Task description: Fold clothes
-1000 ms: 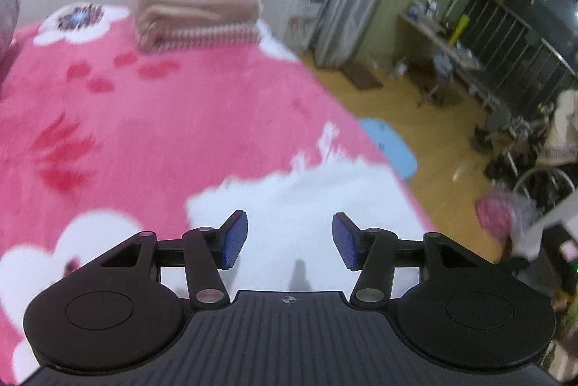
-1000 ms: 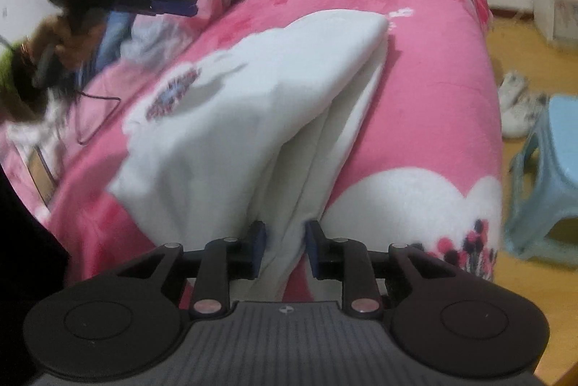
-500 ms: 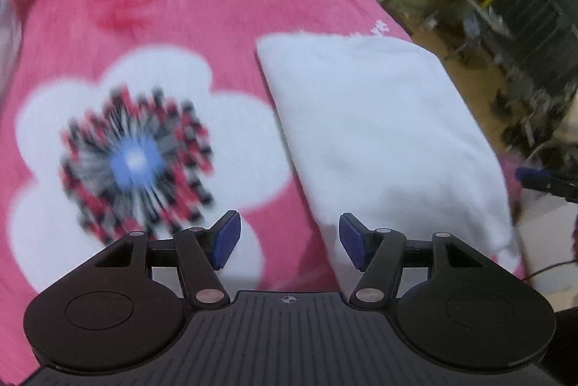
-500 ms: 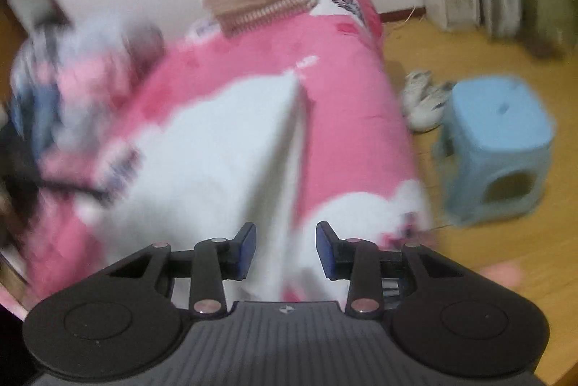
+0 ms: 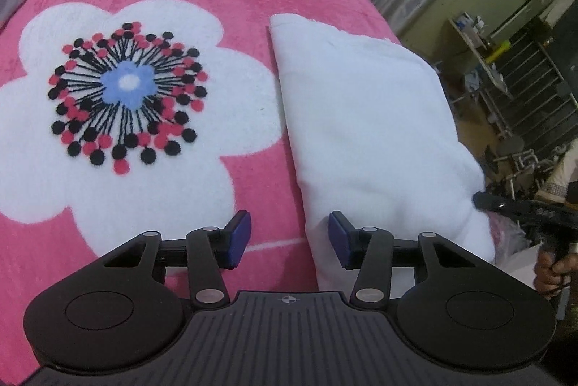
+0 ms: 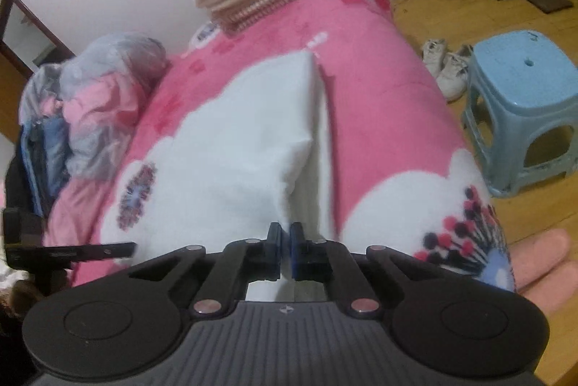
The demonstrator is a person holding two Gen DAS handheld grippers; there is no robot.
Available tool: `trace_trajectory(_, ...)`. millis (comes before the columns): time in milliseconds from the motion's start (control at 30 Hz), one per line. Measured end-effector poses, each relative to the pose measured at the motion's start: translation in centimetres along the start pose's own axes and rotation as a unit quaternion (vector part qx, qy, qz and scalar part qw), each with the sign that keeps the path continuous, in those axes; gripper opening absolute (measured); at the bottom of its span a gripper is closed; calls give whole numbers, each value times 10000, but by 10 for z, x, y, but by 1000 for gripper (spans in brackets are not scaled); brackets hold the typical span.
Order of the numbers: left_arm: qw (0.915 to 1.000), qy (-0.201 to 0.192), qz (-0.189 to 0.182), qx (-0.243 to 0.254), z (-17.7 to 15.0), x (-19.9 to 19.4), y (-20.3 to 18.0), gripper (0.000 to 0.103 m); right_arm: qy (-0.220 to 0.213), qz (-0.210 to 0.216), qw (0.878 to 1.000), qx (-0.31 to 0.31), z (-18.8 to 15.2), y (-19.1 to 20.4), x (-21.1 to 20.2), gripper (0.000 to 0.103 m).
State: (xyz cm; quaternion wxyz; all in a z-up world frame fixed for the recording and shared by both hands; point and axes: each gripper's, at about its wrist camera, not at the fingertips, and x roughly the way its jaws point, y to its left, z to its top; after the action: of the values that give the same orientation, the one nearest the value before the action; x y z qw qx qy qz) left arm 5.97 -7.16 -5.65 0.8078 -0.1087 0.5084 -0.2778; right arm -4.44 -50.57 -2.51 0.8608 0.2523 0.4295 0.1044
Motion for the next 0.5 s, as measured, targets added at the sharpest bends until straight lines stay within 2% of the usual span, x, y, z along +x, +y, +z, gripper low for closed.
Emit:
trace_trajectory(100, 10000, -44, 48, 47, -3, -3, 0, 48, 61, -19, 10000, 69, -1, -7, 4, 10)
trace_trajectory(167, 9998, -105, 123, 103, -4, -8, 0, 49, 5, -75, 9999, 133, 2, -8, -5, 20)
trace_trajectory(267, 9980, -444, 325, 313, -6, -22, -5, 49, -298, -363, 9989, -86, 7, -1, -26, 20)
trace_trajectory(333, 9948, -733, 344, 620, -6, -29, -13, 49, -475, -422, 9964, -554, 11, 13, -34, 20)
trace_trajectory(400, 9895, -855, 318, 1118, -8, -25, -29, 49, -541, -421, 9897, -1253, 15, 36, -30, 19)
trace_trajectory(500, 9751, -995, 269, 1962, -13, -16, -58, 50, -544, -359, 9785, -1955, 14, 63, -9, 19)
